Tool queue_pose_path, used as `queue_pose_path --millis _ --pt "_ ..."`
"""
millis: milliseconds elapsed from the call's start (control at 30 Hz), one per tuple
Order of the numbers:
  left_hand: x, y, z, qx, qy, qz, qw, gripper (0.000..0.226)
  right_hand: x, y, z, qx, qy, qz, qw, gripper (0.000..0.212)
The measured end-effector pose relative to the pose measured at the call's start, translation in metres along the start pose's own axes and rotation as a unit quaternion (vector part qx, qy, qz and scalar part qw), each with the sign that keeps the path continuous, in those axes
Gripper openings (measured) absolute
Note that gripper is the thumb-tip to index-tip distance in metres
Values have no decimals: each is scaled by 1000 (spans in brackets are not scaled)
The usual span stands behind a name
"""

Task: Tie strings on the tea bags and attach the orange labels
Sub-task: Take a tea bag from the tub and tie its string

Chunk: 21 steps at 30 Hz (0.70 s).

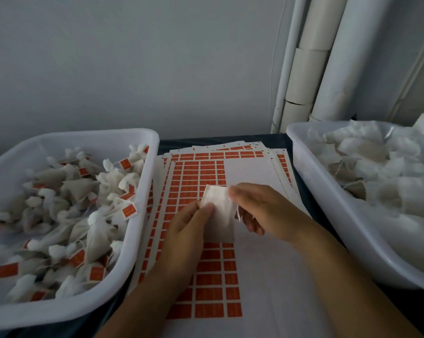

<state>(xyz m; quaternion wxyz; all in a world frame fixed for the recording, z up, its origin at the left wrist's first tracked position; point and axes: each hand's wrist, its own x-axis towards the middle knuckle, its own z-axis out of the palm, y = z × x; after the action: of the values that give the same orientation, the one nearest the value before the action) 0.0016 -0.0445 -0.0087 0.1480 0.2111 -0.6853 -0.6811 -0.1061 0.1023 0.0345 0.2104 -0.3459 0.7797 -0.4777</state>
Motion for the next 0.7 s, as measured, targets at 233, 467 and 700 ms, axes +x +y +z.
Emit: queue_pose_path --millis 233,467,700 --pt "2 0 -3 -3 46 -9 999 34 -4 7 1 -34 77 -67 994 32" --pt "4 2 -5 -56 26 -48 997 31 -7 -1 -1 38 73 -55 995 36" --pt "-7 10 -2 35 -118 20 992 51 -9 -9 7 135 69 -14 988 40"
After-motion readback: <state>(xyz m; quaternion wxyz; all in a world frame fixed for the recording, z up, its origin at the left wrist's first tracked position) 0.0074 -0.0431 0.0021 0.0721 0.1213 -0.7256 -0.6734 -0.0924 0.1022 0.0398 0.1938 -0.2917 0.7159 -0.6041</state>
